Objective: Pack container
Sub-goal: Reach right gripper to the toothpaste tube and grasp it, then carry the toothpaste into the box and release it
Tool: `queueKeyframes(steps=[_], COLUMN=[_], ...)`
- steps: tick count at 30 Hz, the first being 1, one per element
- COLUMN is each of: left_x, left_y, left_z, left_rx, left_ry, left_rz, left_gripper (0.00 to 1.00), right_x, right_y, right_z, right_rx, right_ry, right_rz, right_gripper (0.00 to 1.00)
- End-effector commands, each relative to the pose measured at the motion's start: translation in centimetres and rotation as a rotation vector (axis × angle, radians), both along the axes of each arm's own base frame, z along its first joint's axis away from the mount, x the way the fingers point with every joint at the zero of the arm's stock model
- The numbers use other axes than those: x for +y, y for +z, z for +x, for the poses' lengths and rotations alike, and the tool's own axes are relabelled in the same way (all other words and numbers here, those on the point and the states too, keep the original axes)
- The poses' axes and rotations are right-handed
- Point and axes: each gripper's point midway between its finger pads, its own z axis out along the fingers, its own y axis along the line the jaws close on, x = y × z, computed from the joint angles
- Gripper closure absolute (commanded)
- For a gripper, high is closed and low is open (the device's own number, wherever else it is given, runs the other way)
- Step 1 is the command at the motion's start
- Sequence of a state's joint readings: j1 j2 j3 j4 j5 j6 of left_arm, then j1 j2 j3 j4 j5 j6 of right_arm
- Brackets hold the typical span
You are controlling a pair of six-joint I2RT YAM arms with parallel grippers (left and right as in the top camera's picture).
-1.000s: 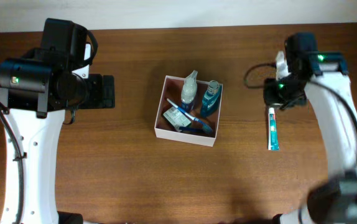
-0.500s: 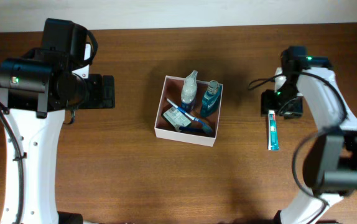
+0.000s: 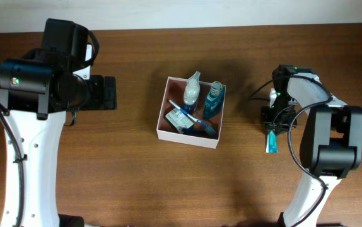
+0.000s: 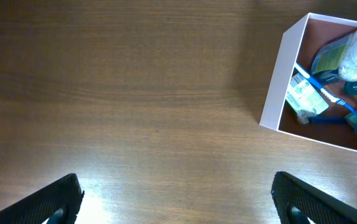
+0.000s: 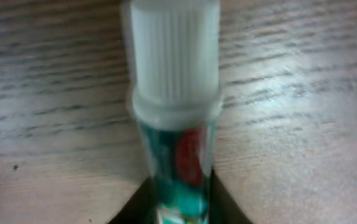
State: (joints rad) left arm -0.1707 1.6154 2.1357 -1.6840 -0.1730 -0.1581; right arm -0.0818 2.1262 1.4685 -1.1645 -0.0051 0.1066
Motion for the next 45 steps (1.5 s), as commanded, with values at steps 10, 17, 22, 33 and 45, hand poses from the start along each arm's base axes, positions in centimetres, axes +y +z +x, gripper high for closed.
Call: queueKeyframes(steps=[10,17,22,33,45], left_x=[0.3,0.2,0.2,0.3,0.2], left_y=[0.8,0.8,0.8,0.8,0.8], left_z=[-0.3,-0.3,-0.3,-0.3,-0.3], left_rx=[-0.027,-0.027,-0.027,-0.027,-0.027], left_ry=[0.012,0.009,0.01,0.01,0.01], left_rz=[0.0,0.0,0.0,0.0,0.0], left_gripper=[0.01,0.01,0.01,0.0,0.0], right_x=[3.3,16.1,21.4,24.6,22.8], right_y=[14.3,24.4,23.1,12.4,26.0], right_z=[-0.3,-3.4,-3.1,2.8,0.9], right_rx=[-0.346,-0.729,-0.767,-0.605,-0.748], right_ry=[0.064,0.567,1.011,1.262,0.979], right_rz=[0.028,0.19,0.089,0.016,0.014], right_gripper=[0.96,0.96,0.96,0.93,0.01])
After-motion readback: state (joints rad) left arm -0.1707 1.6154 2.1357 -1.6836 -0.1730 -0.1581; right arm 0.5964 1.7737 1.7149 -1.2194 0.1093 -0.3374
